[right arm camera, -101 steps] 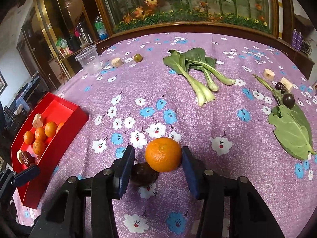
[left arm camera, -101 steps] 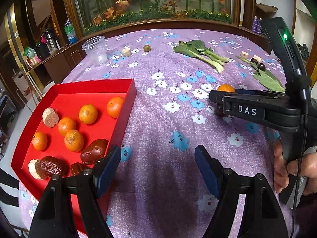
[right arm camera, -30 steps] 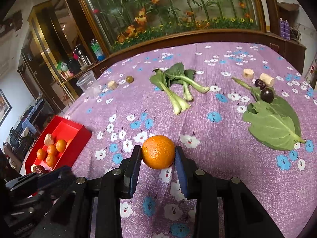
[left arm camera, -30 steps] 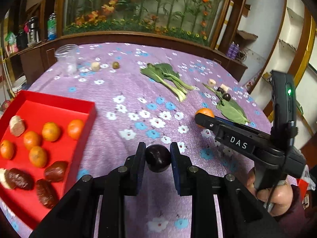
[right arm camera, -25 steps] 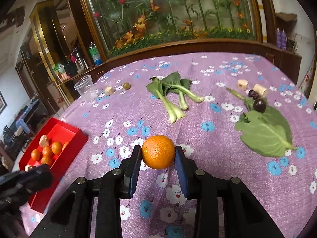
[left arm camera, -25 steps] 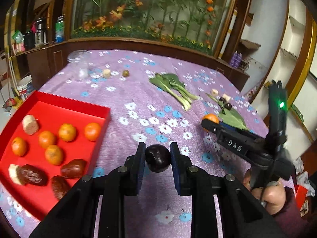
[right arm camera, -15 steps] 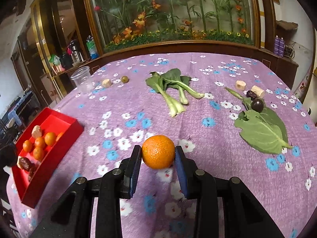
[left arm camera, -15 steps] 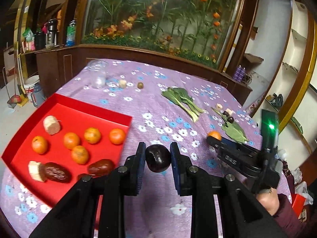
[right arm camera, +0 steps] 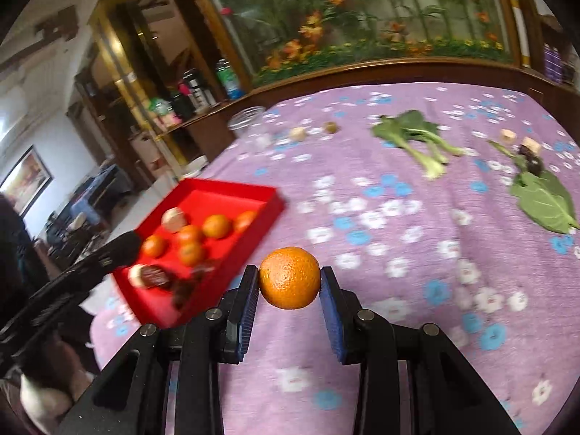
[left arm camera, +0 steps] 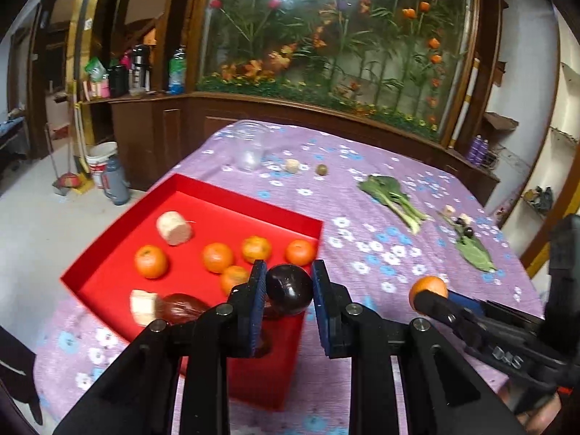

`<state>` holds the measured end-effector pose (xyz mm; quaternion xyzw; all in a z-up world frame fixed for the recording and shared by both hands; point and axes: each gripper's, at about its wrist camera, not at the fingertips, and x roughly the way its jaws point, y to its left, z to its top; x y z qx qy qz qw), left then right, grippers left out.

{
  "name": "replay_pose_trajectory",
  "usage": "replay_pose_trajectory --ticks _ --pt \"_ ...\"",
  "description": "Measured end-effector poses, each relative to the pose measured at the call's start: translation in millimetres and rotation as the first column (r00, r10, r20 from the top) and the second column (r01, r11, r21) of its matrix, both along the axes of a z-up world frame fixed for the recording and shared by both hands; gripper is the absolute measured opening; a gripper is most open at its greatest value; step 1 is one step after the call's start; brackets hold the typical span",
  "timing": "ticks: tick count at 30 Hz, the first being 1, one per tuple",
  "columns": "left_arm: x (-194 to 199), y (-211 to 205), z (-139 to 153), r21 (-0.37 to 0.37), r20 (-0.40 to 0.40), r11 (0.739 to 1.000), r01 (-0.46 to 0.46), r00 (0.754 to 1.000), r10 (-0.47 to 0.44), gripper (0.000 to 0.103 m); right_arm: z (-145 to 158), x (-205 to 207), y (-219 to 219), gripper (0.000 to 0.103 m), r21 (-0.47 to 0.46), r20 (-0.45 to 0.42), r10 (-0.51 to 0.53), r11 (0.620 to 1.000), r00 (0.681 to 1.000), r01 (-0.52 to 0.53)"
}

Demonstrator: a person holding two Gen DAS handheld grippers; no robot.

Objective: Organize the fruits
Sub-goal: 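Carry the plum and orange into the red tray and open both grippers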

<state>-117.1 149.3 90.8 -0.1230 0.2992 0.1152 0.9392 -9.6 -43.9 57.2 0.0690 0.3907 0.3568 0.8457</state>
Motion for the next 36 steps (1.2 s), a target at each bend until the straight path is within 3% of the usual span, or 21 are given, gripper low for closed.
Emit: replay_pose_trajectory --ticks 8,20,24,36 --pt "-12 41 -13 -0.002 -0.027 0.995 -0.095 0.995 0.095 0.024 6 -26 50 0.037 -0.025 0.006 0.098 0.995 0.995 -0.098" --pt "-43 116 -29 -0.171 -0.008 0.967 -0.190 0.981 0.192 0.024 3 -44 103 0.037 -0.102 0.009 0.191 0.977 0.982 -0.189" --pt "-43 120 -34 -0.208 -0.004 0.962 -0.178 0.984 0.181 0.024 1 -48 123 0.037 -0.134 0.014 0.235 0.964 0.972 -0.231" --pt "-33 111 -37 -0.170 0.011 0.974 -0.150 0.988 0.154 0.024 -13 -51 160 0.038 -0.184 0.029 0.302 0.939 0.953 -0.292"
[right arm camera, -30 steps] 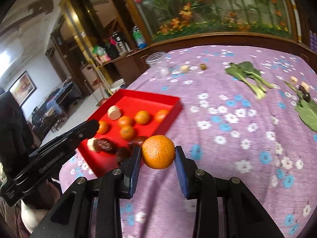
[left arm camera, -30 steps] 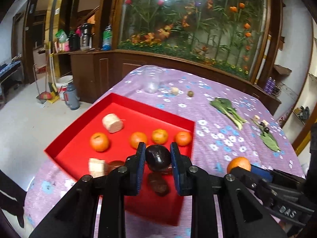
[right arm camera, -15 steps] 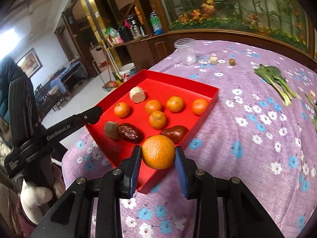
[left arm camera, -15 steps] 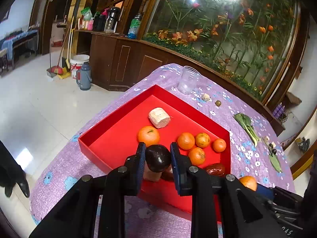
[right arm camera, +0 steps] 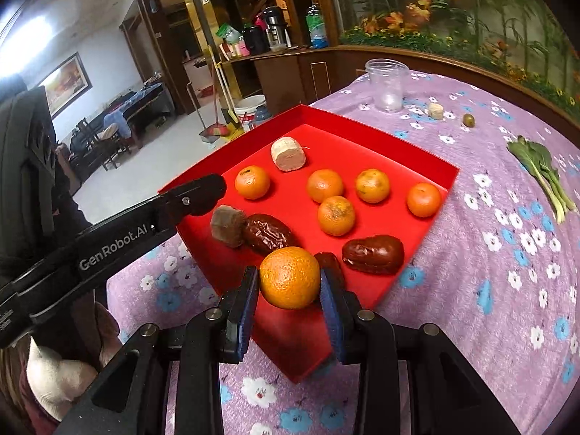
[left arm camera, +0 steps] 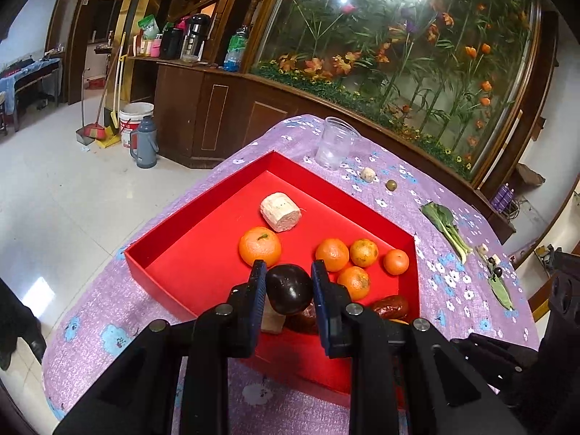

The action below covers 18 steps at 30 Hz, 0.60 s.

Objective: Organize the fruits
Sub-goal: 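Carry the plum and orange into the red tray and open both grippers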

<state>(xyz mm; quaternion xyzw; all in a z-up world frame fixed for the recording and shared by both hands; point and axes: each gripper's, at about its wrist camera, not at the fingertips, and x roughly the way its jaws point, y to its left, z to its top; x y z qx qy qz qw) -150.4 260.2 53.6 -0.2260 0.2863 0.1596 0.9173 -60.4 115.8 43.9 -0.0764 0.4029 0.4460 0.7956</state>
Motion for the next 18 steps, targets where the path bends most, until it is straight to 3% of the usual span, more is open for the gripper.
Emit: replay_pose_trajectory --ticks 6,11,18 --pt "6 11 -8 -0.067 0.014 0.998 0.003 1.000 -0.003 0.024 -4 1 14 0.038 -0.024 0.043 0.017 1.000 0.999 -0.016" --pt "4 21 -15 -0.145 0.079 0.989 0.043 0.996 -0.032 0.024 -11 1 21 0.038 -0.040 0.057 0.029 0.999 0.998 -0.026" --pt "7 17 -16 -0.111 0.109 0.993 0.050 0.993 -0.038 0.024 -14 1 23 0.038 -0.044 0.113 0.020 0.999 0.993 -0.015"
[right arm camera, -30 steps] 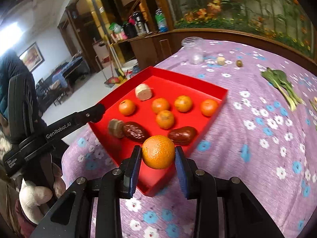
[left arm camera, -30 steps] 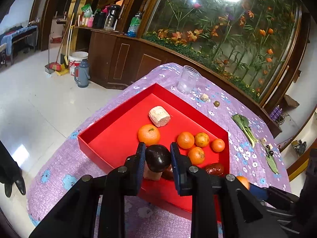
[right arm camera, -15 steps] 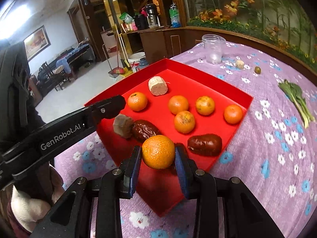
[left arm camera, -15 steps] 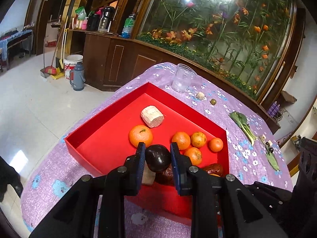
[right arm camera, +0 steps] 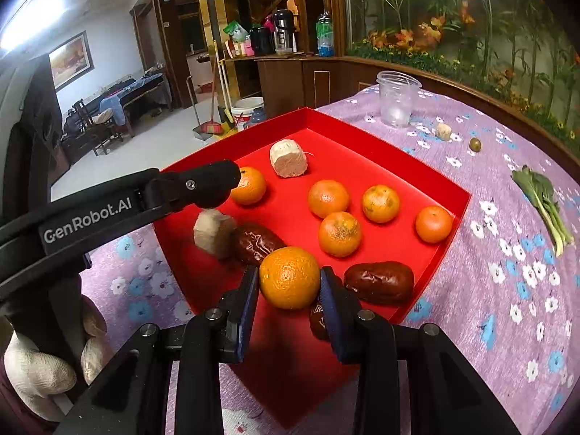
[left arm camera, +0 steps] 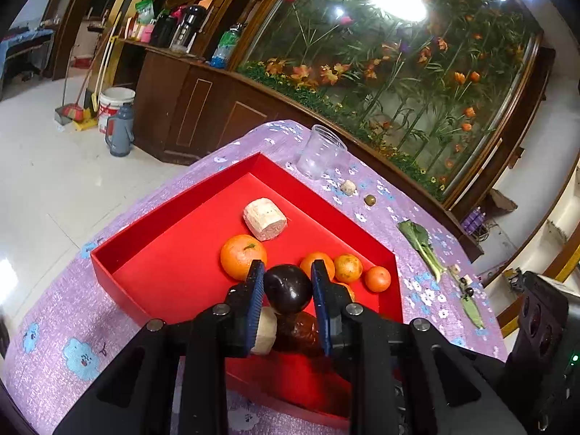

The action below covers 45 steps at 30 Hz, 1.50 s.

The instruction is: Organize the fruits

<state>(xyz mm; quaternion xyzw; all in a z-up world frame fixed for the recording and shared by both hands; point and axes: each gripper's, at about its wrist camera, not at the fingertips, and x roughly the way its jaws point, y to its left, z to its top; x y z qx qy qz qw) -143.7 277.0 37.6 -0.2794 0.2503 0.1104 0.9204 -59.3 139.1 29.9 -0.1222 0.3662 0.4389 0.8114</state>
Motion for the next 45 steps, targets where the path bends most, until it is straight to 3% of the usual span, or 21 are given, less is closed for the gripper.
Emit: replay_pose_trajectory --ticks 4,7,9,10,12,18,22,31,35,45 --pt "5 -1 -1 0.019 -0.026 1.000 -0.012 1.000 0.013 0.026 -1 -1 3 0.039 -0.001 0.023 0.010 1.000 1.000 -0.010" --pt "5 1 0 0.020 -0.032 0.999 -0.034 0.999 0.035 0.048 -1 -1 3 0.042 0.003 0.022 0.012 1.000 1.000 -0.012" --pt "3 3 2 0.018 -0.026 0.998 -0.054 0.998 0.054 0.064 0 -1 1 0.057 0.014 0.013 0.011 1.000 1.000 -0.011" --pt "3 4 2 0.016 -0.027 0.998 -0.060 0.998 0.061 0.066 1 0 0 0.063 0.019 0.015 0.006 1.000 1.000 -0.007" --pt "2 5 2 0.011 -0.035 0.998 -0.069 0.997 0.070 0.071 4 0 -3 0.064 0.028 0.023 -0.002 1.000 1.000 0.002" --pt "-2 0 10 0.045 -0.063 0.994 -0.098 0.993 0.101 0.076 10 -1 -18 0.066 0.059 0.009 -0.032 0.998 0.999 0.031" --pt "-6 -12 21 0.117 -0.078 0.986 -0.122 0.988 0.132 0.076 15 -3 -31 0.070 0.083 -0.001 -0.059 0.995 0.998 0.059" --pt "-12 -57 50 0.355 -0.103 0.914 -0.196 0.964 0.246 0.095 24 -4 -65 0.074 0.116 -0.004 -0.132 0.985 0.991 0.132" --pt "-16 -73 58 0.390 -0.095 0.900 -0.196 0.963 0.252 0.096 27 -2 -83 0.075 0.131 -0.007 -0.168 0.977 0.986 0.167" --pt "-17 -116 69 0.434 -0.102 0.891 -0.131 0.976 0.193 0.097 34 -4 -128 0.087 0.161 -0.005 -0.259 0.953 0.966 0.256"
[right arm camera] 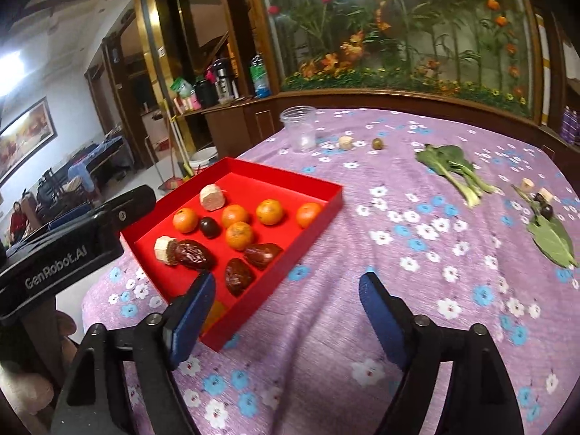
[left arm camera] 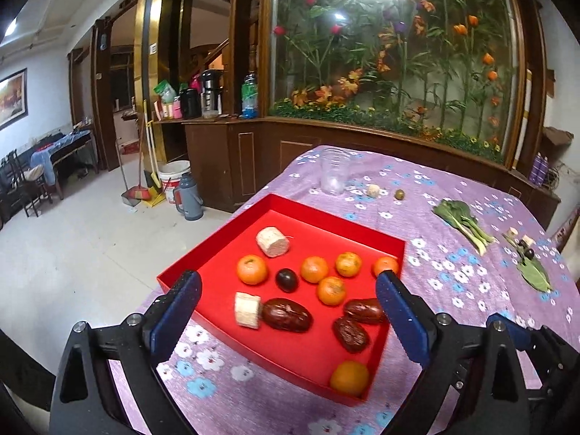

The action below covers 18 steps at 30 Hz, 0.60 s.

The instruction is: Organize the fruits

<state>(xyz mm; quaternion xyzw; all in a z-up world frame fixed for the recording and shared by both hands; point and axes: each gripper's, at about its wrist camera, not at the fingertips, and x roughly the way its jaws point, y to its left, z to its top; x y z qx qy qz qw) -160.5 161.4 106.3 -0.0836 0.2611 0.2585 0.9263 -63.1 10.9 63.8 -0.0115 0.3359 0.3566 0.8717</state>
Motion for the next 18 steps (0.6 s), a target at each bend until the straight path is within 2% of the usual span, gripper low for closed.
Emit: replay_pose_trajectory --ticks 18 --pt "7 -64 5 0.123 -0.043 0.990 0.068 0.997 -0.064 0.097 -2 -9 -47 0.093 0.020 0.023 -0.072 0.997 0.997 0.071"
